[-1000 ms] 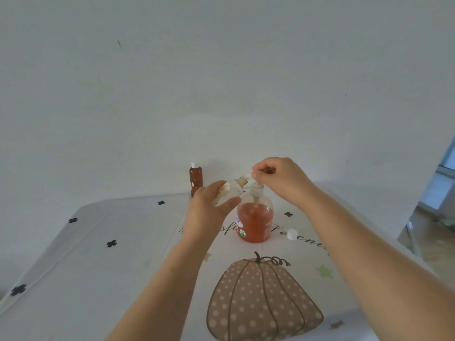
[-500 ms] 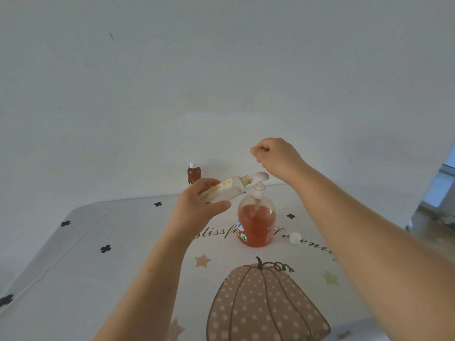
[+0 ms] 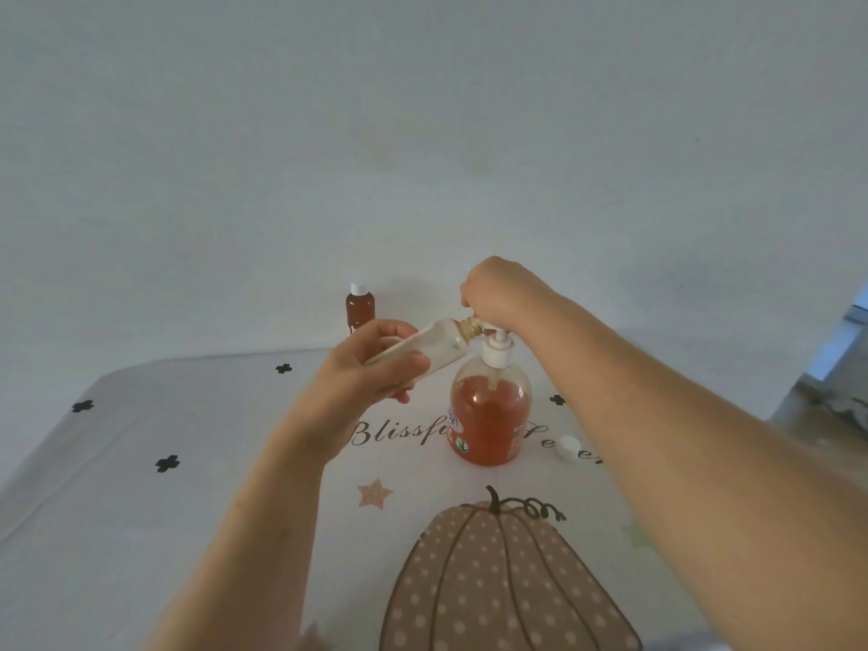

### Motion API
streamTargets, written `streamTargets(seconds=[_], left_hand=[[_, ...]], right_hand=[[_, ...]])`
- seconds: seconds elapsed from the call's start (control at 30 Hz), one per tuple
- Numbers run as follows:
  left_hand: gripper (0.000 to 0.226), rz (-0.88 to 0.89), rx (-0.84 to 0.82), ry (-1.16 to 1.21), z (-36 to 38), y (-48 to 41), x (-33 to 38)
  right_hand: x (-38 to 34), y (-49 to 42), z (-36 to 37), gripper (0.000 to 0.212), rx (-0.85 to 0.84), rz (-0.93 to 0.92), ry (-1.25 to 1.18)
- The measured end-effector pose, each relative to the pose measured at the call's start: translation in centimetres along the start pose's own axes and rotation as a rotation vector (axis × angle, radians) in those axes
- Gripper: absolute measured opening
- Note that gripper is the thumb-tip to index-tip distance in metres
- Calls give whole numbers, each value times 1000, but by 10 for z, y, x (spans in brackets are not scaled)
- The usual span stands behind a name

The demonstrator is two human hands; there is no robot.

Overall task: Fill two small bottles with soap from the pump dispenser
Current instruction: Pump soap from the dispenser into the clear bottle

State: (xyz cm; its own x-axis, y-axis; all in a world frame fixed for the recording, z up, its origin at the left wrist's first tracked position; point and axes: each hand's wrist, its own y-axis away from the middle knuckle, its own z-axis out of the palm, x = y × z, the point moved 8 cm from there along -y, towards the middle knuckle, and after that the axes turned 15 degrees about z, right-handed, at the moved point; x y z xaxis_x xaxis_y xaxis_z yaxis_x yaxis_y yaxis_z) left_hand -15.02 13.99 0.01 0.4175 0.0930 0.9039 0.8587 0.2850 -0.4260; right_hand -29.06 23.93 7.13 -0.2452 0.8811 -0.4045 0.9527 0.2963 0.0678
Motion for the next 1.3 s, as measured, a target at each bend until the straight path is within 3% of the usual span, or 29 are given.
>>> streamTargets(seconds=[0.27, 0.4, 0.77, 1.07, 1.3], left_hand=[[26, -16, 12, 60, -3, -6, -7], [30, -23, 18, 53, -3, -3, -14], [40, 45, 198, 91, -5, 6, -4], [41, -21, 132, 173, 3, 8, -9], [26, -41, 150, 152, -2, 6, -13]], right_hand=[[4, -1, 9, 13, 14, 90, 210], [15, -6, 14, 28, -11, 258, 165], [5, 2, -8, 21, 60, 154, 68], [3, 6, -3, 21, -17, 147, 88], [10, -7, 12, 29, -44, 137, 56]])
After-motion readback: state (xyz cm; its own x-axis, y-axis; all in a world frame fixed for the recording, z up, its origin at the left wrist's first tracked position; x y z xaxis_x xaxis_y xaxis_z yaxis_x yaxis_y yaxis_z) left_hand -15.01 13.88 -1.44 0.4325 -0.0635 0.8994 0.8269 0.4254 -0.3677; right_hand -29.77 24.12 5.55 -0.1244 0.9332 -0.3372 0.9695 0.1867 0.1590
